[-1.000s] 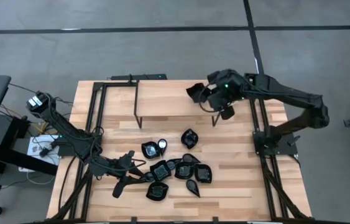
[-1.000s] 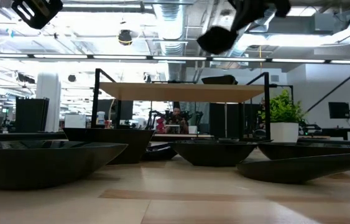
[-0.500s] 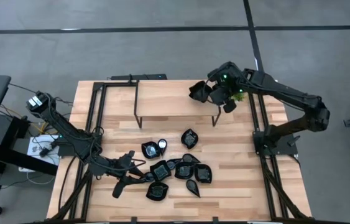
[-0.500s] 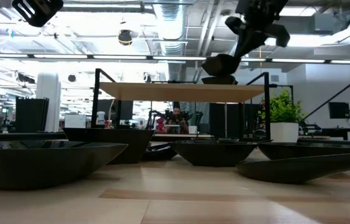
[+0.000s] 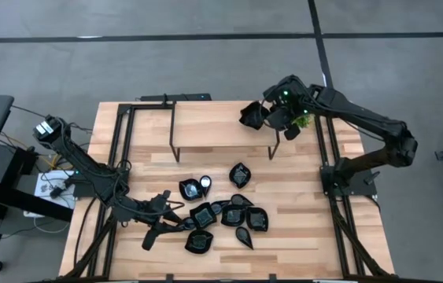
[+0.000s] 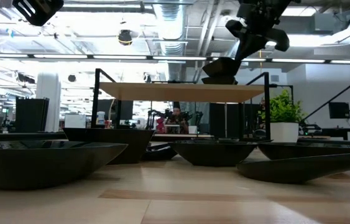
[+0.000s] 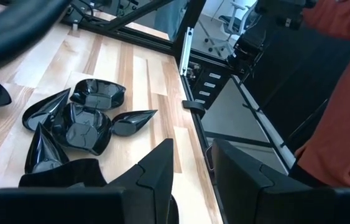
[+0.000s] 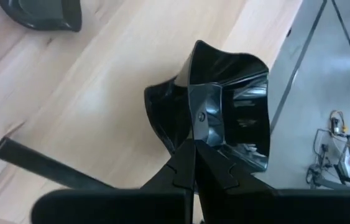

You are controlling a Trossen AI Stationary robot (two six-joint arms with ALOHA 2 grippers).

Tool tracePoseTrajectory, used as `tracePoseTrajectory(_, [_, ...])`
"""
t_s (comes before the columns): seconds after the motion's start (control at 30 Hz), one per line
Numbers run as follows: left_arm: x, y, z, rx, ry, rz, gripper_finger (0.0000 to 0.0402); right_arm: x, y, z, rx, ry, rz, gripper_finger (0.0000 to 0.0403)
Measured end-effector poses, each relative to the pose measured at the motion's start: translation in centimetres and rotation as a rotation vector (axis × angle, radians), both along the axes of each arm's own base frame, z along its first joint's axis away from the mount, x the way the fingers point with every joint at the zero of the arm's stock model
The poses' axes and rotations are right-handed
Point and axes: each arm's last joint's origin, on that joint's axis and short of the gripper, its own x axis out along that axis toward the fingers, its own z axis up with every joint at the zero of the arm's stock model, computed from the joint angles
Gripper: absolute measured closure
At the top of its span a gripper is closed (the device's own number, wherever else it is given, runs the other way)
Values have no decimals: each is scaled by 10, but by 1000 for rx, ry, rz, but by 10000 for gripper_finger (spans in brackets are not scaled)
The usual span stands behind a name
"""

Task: Pick & Place Mini shaped plates
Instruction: Stack the black distorted square plate on the black distorted square plate on the shelf

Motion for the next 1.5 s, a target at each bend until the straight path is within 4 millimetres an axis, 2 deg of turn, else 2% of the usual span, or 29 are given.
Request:
tracePoseTrajectory(0.3, [0, 0, 1, -10, -10, 0, 289, 17, -7, -22, 43, 100, 11, 401])
tracePoseTrajectory(0.57, [1, -1, 3, -26, -24, 1, 289, 19, -4, -17, -40, 93, 32, 401])
tracePoseTrajectory(1.27, [1, -1, 5, -35, -36, 0, 289, 21, 5, -17, -19, 96, 0, 401])
tracePoseTrajectory(1.5, [1, -1, 5, -39, -40, 0, 289, 21, 4, -17, -6, 90, -21, 369])
